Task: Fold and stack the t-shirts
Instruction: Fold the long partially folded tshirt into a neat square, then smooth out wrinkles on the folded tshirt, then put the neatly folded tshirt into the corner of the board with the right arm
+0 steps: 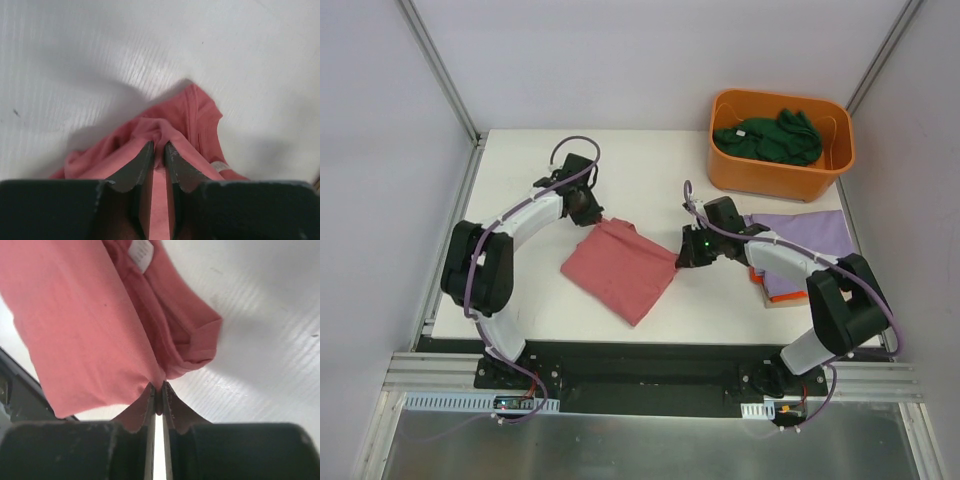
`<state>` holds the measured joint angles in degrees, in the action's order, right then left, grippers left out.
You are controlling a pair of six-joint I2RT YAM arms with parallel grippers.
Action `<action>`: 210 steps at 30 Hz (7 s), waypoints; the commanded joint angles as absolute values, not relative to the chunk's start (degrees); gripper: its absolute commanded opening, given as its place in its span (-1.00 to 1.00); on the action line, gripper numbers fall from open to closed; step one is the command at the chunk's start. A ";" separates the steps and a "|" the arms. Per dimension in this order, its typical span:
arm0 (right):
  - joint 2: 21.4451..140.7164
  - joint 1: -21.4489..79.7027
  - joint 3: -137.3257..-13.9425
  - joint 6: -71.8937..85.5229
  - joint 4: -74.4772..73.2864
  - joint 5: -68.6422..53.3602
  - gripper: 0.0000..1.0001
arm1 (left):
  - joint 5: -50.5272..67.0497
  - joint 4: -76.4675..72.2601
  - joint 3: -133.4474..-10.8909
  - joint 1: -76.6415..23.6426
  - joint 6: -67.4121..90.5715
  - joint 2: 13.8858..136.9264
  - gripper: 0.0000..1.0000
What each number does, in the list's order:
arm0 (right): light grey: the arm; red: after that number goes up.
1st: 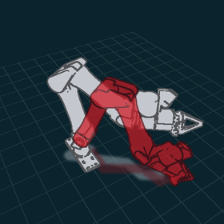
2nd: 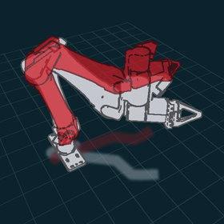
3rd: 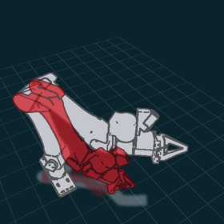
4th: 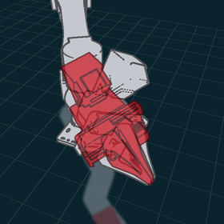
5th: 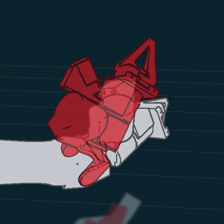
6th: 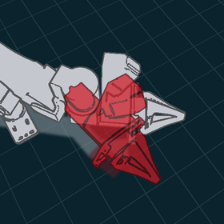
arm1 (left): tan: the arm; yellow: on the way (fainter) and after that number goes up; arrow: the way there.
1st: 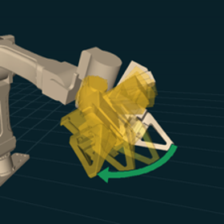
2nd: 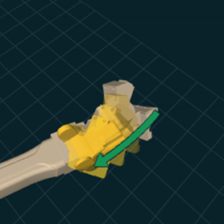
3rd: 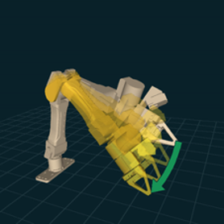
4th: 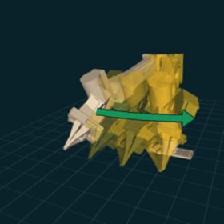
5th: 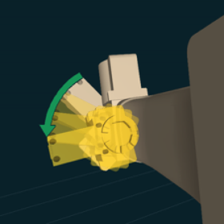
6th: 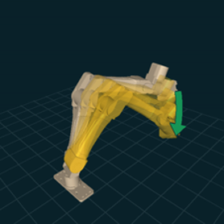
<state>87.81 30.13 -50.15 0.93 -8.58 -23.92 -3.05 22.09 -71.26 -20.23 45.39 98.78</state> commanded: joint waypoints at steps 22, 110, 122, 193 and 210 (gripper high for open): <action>89.73 39.99 -58.71 1.94 -8.17 -18.46 0.92 | 11.16 16.70 -78.21 -23.64 33.05 103.07 0.98; 99.59 54.05 -63.36 15.30 -33.81 39.34 -0.99 | -19.42 32.69 -35.51 -24.70 46.67 46.67 0.98; 92.20 46.06 -65.92 8.19 -52.29 68.37 -0.99 | -22.15 33.75 -35.07 -24.26 47.11 45.53 0.98; 88.32 -9.22 -78.92 -32.08 -36.12 26.81 -0.99 | -25.40 34.89 -34.89 -22.85 47.72 46.67 0.98; 80.43 12.44 -74.38 -4.95 -53.87 38.67 0.98 | -25.05 34.89 -35.33 -22.59 47.73 47.90 0.98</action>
